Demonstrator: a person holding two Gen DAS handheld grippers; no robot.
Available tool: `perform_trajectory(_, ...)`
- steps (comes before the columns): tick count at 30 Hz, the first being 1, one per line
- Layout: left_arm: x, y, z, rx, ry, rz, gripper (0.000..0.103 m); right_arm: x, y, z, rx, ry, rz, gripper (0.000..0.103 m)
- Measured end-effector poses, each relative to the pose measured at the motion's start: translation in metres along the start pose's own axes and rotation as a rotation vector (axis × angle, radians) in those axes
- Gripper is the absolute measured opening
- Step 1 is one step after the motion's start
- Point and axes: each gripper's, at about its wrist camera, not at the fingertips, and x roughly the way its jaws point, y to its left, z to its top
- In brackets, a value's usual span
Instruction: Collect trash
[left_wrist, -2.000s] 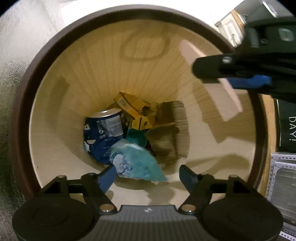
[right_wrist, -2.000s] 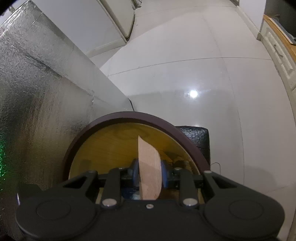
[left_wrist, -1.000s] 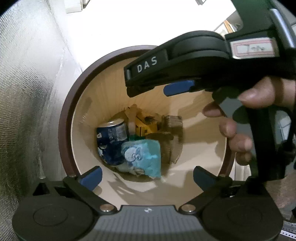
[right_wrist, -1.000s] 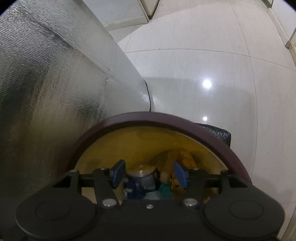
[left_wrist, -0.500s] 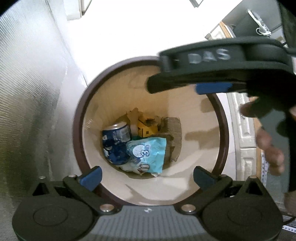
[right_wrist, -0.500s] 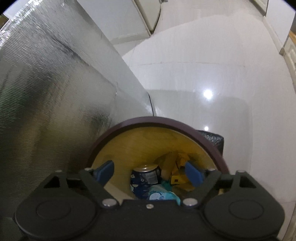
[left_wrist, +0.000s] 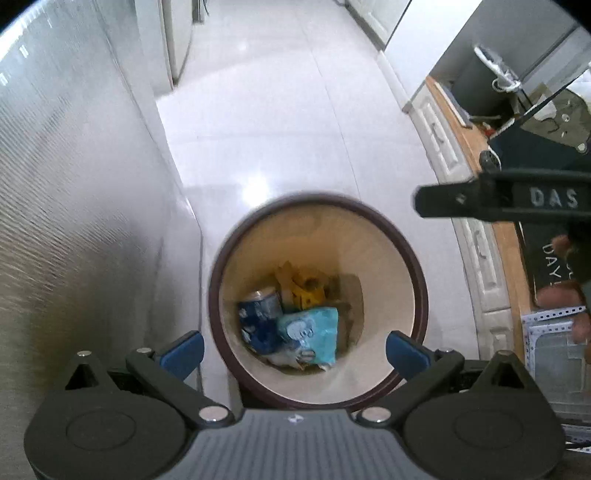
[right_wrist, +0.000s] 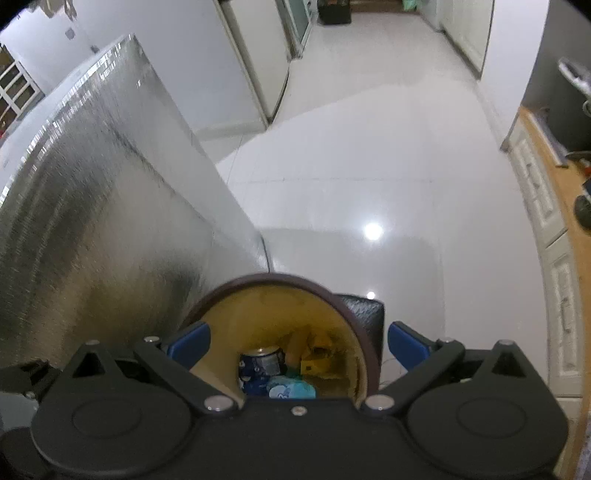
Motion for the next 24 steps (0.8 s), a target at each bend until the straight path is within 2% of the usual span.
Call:
perform_trajectory(7, -0.053, 0.008, 0.008, 0.02, -0.128, 0.01, 0.103, -0.058, 0.004, 0.0, -0.004, -0.104, -0.026, 0.103)
perform_trajectory(12, -0.08, 0.015, 0.005, 0.013, -0.205, 0.018, 0.103, -0.084, 0.012, -0.011, -0.004, -0.153, -0.046, 0.103)
perform_trajectory(20, -0.084, 0.027, -0.01, 0.001, -0.299, 0.013, 0.103, -0.093, 0.016, -0.049, -0.019, -0.244, -0.099, 0.103)
perform_trajectory(24, -0.076, 0.026, -0.027, 0.022, -0.354, 0.038, 0.103, -0.086, 0.016, -0.071, -0.011, -0.289, -0.107, 0.103)
